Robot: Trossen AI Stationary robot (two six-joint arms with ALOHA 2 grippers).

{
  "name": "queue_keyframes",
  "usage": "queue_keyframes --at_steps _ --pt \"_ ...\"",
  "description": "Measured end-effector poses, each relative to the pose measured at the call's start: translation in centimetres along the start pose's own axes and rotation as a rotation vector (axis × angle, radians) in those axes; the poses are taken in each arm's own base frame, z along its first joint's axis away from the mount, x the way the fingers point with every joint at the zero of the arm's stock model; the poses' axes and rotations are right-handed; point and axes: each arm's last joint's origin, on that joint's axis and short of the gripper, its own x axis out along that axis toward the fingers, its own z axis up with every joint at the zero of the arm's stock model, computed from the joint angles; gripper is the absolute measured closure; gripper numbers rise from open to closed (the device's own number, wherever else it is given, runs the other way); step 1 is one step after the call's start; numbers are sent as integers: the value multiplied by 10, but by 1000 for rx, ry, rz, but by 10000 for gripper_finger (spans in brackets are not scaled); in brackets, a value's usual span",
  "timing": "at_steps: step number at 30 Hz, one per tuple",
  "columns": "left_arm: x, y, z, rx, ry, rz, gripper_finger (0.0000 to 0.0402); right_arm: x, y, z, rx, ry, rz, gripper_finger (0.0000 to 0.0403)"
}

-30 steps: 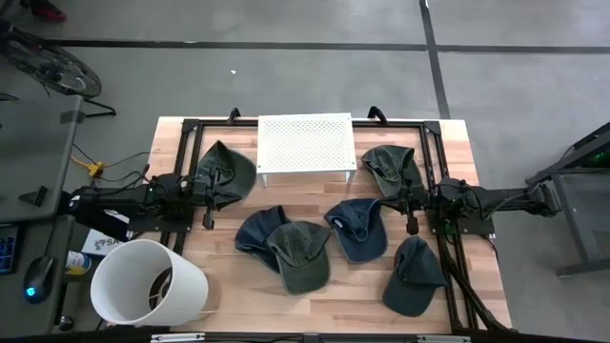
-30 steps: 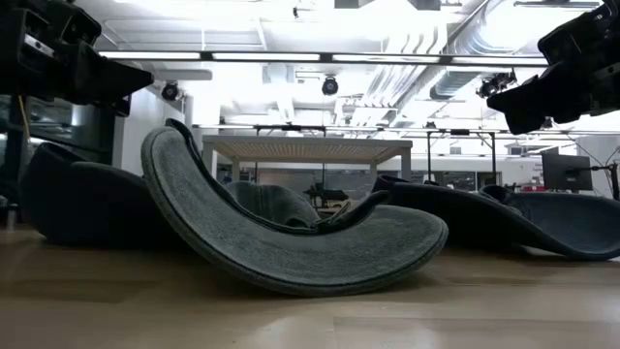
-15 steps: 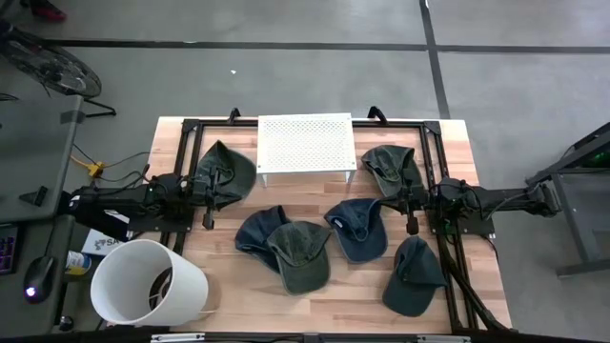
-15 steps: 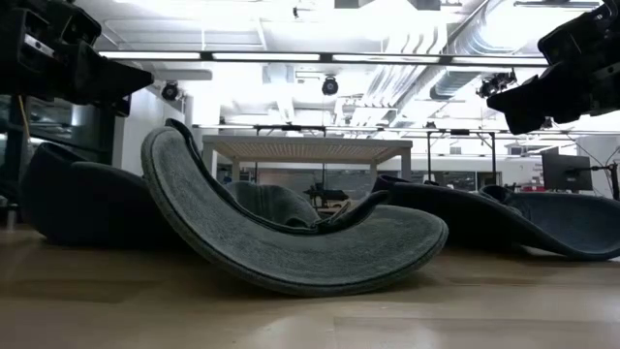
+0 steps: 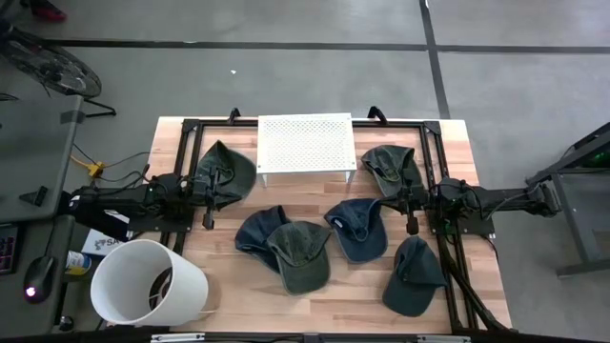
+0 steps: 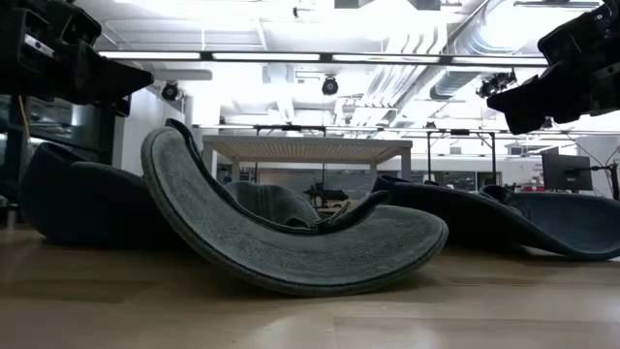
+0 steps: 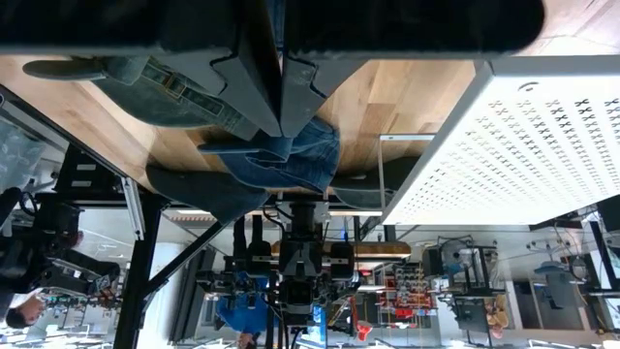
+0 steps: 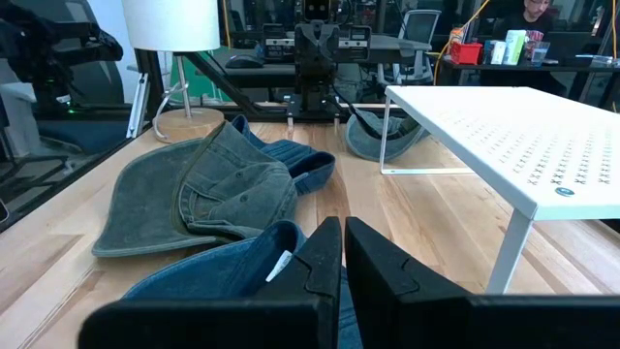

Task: Pick & Place hat

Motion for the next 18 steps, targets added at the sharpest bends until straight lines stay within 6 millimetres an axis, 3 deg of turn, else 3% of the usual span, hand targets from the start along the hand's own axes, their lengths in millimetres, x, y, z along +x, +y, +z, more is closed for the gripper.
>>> queue_keyframes --at_steps 12,18 --pt "0 0 0 0 0 0 396 0 0 0 28 -1 2 391" --pt "0 0 0 0 0 0 396 0 0 2 407 -18 9 391"
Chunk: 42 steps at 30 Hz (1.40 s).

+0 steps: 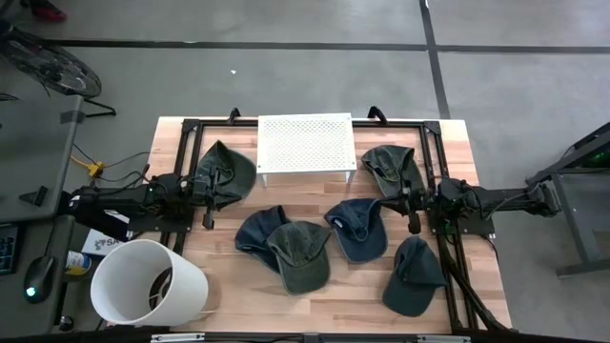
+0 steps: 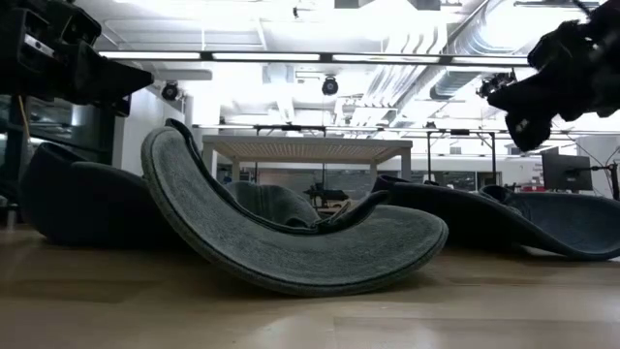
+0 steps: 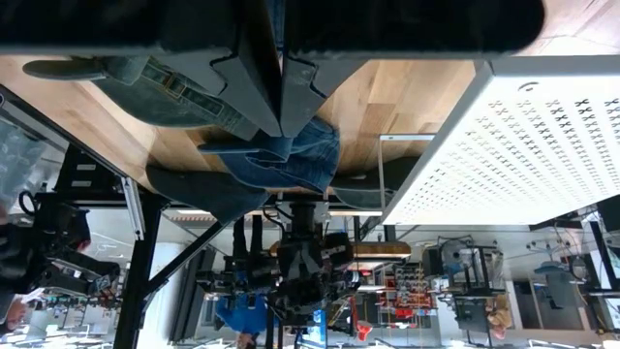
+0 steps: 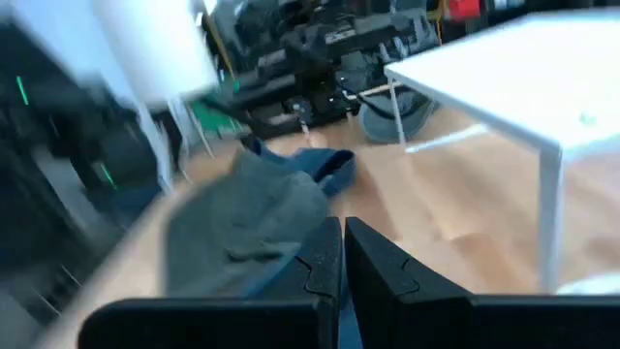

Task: Pick & Place hat
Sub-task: Put the top right gray cap on the shelf

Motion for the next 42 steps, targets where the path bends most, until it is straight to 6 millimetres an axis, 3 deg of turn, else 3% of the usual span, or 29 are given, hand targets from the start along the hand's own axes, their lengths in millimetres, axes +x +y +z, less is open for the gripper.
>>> queue_keyframes --at_steps 5,14,21,27,33,42 --pt "0 0 0 0 0 0 396 0 -2 -1 303 -6 -39 391" --pt "0 0 0 0 0 0 396 -1 -5 2 404 -15 -94 391" --pt "0 0 0 0 0 0 396 -18 -2 35 439 72 -413 391" --pt "0 0 0 0 0 0 396 -24 3 60 475 266 -668 391" --pt "0 0 0 0 0 0 396 -2 1 74 528 467 -756 391" --pt "0 0 0 0 0 0 396 32 -16 65 585 689 -840 384"
